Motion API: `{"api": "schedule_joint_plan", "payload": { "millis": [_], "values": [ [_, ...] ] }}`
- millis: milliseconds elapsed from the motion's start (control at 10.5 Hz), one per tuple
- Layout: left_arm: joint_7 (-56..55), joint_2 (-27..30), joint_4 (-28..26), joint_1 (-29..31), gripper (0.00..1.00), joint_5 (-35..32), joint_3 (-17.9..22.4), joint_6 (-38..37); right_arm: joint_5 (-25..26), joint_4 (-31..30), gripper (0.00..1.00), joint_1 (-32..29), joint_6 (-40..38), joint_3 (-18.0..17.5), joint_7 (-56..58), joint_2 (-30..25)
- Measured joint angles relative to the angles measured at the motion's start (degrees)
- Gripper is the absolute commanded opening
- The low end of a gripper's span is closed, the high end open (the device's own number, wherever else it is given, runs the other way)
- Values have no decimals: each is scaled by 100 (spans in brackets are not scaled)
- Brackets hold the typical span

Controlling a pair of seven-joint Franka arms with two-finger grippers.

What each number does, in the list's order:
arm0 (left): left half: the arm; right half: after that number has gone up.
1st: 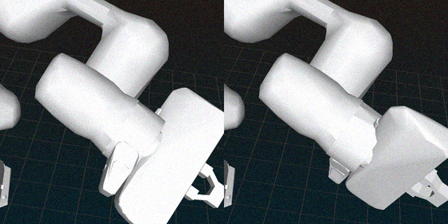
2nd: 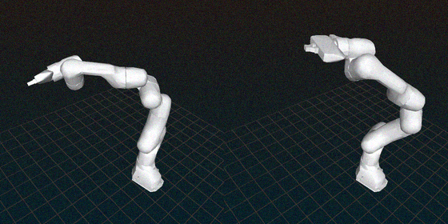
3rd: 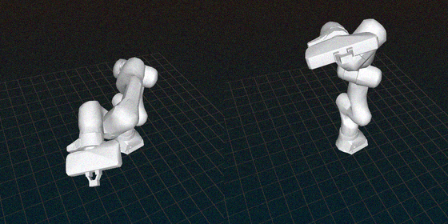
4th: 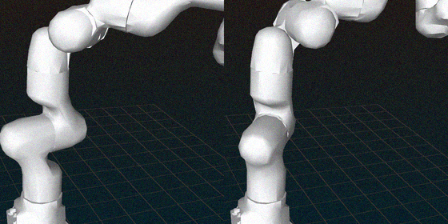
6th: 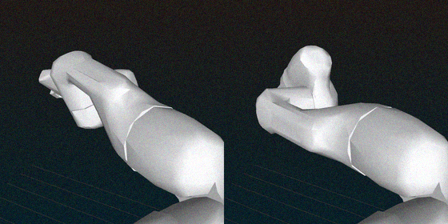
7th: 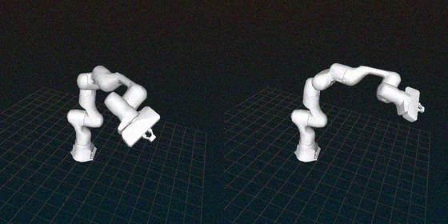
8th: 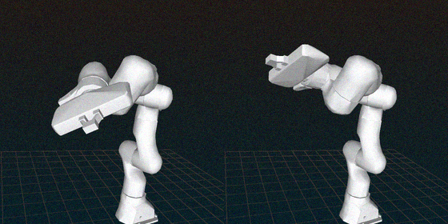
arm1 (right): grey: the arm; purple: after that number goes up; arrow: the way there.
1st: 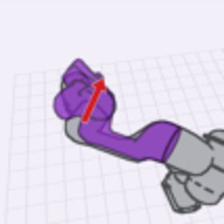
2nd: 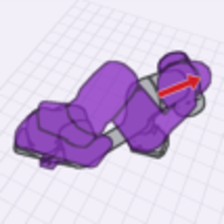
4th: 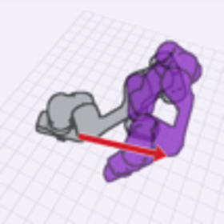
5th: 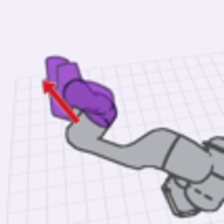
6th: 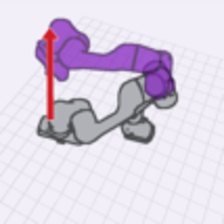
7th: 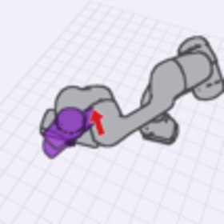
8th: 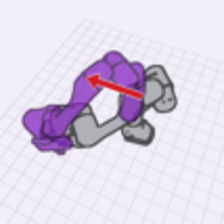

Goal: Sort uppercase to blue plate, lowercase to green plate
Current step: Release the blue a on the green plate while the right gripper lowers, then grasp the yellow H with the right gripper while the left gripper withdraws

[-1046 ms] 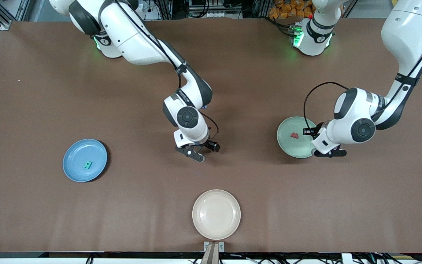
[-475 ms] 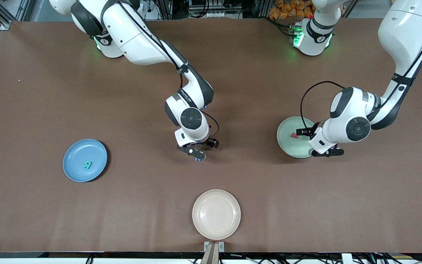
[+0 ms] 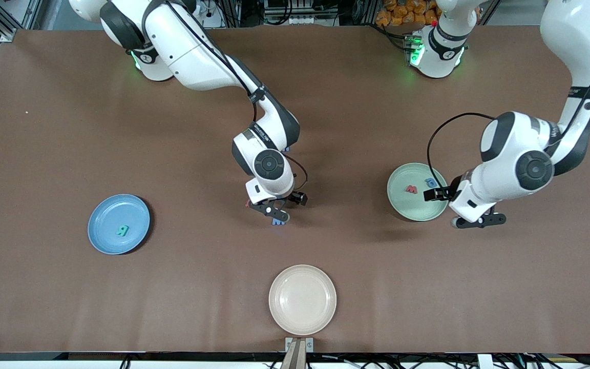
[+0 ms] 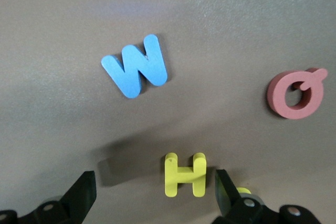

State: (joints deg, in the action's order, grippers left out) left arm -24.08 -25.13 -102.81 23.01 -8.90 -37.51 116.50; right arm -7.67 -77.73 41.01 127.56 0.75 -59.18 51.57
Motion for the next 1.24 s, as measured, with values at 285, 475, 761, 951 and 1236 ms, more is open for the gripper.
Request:
{"api": "schedule_joint_plan", "payload": {
  "millis": [285, 475, 761, 951, 1236],
  "values": [
    [-230, 47, 807, -182, 96, 422, 11, -511, 3, -2, 40, 3, 0, 2, 2, 0],
    [-314, 55, 1113, -324, 96, 553, 13, -775, 79, -9, 0, 2, -2, 2, 6, -1],
    [-559, 56, 1298, -553, 96, 602, 20, -846, 105, -1, 0, 3, -23, 2, 8, -42],
    [-879, 56, 1345, -758, 96, 613, 16, -856, 107, -1, 0, 3, -24, 2, 13, -42],
    [-1403, 24, 1340, -1432, 96, 614, 8, -882, 108, 6, 0, -12, -22, 43, 32, -42]
  ]
}}
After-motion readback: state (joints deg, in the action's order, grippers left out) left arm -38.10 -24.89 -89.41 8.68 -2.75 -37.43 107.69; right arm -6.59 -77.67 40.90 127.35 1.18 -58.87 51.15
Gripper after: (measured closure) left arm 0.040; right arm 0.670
